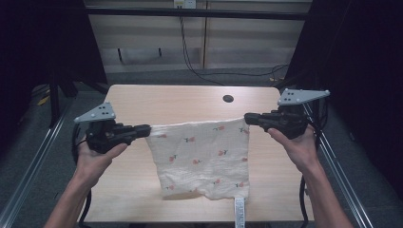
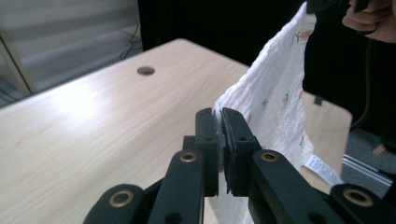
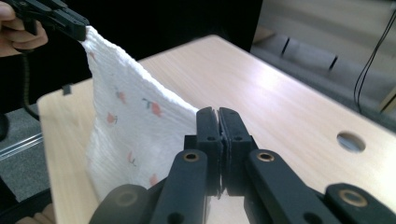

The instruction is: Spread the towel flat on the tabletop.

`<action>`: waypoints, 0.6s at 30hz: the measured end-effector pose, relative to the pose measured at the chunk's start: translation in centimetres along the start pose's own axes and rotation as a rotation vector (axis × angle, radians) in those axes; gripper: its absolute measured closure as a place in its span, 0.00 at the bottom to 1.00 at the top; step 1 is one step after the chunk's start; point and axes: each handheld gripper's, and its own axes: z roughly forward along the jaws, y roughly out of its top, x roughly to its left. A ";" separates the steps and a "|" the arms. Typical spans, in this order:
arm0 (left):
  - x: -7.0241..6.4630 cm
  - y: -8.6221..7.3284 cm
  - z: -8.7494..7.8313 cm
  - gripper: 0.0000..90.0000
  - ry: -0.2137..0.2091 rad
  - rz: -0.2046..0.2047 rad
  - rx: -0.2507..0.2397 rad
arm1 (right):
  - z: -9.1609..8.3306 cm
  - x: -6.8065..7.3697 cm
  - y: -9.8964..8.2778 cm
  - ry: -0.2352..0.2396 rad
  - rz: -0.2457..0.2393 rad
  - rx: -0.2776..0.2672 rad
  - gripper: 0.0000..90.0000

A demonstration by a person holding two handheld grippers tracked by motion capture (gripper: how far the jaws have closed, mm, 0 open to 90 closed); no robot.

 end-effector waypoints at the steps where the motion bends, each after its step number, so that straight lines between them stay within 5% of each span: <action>1: 0.4 -0.2 0.5 0.96 -0.003 -0.005 0.013 | 0.6 -0.5 -0.5 -0.001 0.011 0.012 0.98; 10: 3.2 -1.5 4.2 0.96 0.006 -0.079 0.067 | 4.3 -3.3 -2.7 -0.019 0.071 0.084 0.99; 18: 4.5 -2.2 6.5 0.95 0.020 -0.094 0.089 | 6.2 -5.0 -3.3 -0.029 0.097 0.099 0.99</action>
